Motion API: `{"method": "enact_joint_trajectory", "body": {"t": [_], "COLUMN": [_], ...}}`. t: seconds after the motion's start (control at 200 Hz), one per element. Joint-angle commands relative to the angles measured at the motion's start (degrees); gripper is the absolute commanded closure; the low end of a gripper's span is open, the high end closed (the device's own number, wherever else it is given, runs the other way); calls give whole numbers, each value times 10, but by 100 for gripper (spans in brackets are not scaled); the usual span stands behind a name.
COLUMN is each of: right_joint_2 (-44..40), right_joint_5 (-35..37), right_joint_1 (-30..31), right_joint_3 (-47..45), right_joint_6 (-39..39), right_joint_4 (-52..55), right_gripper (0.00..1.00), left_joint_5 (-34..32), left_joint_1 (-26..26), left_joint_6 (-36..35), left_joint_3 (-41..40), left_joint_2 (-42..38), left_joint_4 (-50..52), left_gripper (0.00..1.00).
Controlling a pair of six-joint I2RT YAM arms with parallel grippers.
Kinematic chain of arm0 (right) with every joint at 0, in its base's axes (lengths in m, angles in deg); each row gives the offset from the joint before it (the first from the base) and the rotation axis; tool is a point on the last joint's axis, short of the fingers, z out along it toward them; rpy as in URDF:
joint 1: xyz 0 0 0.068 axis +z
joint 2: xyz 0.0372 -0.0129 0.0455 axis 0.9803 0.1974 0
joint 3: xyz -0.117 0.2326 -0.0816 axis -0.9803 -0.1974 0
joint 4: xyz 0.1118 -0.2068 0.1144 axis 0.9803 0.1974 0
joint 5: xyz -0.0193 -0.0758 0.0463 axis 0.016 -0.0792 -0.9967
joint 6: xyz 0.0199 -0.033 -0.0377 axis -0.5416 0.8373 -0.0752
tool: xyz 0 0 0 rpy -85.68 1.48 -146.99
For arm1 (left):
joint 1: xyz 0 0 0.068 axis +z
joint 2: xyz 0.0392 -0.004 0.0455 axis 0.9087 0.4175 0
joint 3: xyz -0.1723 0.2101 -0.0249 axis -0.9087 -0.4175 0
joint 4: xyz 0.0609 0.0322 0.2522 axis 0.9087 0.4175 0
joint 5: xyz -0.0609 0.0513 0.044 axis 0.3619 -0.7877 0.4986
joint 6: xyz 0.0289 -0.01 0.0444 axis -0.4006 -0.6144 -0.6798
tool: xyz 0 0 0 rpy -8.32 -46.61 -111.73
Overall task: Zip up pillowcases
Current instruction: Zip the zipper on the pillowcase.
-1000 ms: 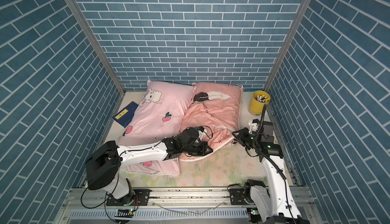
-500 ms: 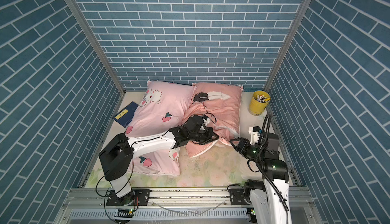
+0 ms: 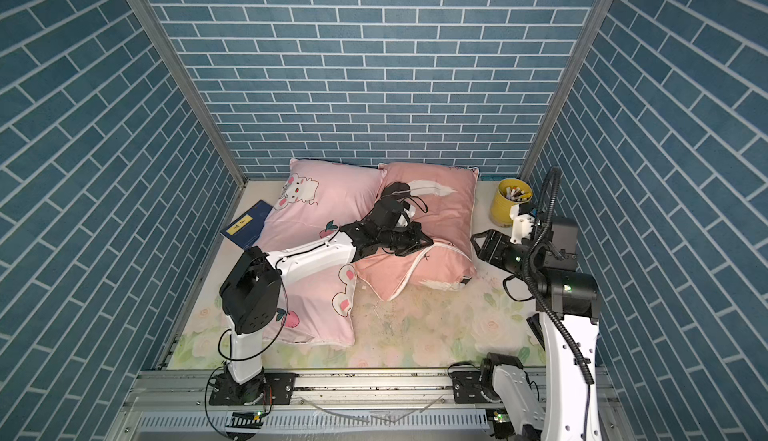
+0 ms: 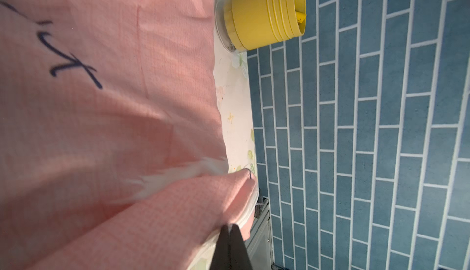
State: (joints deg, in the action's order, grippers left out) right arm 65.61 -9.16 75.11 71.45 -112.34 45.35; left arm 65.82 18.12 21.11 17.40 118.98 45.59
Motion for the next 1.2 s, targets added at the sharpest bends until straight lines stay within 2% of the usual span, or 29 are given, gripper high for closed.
{"method": "enact_joint_trajectory", "body": {"t": [0.0,0.09,0.14,0.225,0.355,0.44,0.59,0.715,0.805,0.865,0.92,1.195], "right_joint_2": [-45,-53,-32,26,77,78,85,87,95,98,97,57], "right_joint_5": [-86,-58,-50,-46,-5,9,8,23,30,33,34,46], "right_joint_1": [35,111,144,179,216,221,235,245,245,245,245,245], "right_joint_3": [-156,-267,-313,-380,-418,-434,-453,-459,-463,-465,-466,-478], "right_joint_6": [-104,-185,-227,-293,-305,-309,-328,-326,-324,-324,-324,-311], "right_joint_4": [-114,-275,-379,-557,-670,-701,-738,-733,-734,-735,-732,-669], "right_gripper": [44,55,61,66,68,67,59,56,70,88,100,100], "left_joint_5": [19,20,18,6,-11,-18,-28,-29,-31,-34,-34,-30], "left_joint_1": [4,3,1,-6,-22,-30,-41,-43,-44,-44,-44,-43], "left_joint_6": [-19,5,19,40,64,82,99,102,103,103,103,111], "left_joint_3": [17,-15,-37,-71,-110,-129,-135,-135,-138,-142,-142,-132], "left_joint_2": [0,-14,-26,-50,-78,-85,-82,-81,-86,-90,-90,-82], "left_joint_4": [12,-16,-32,-48,-72,-94,-116,-121,-122,-122,-123,-133], "left_gripper": [100,100,100,100,100,100,100,100,100,100,100,100]}}
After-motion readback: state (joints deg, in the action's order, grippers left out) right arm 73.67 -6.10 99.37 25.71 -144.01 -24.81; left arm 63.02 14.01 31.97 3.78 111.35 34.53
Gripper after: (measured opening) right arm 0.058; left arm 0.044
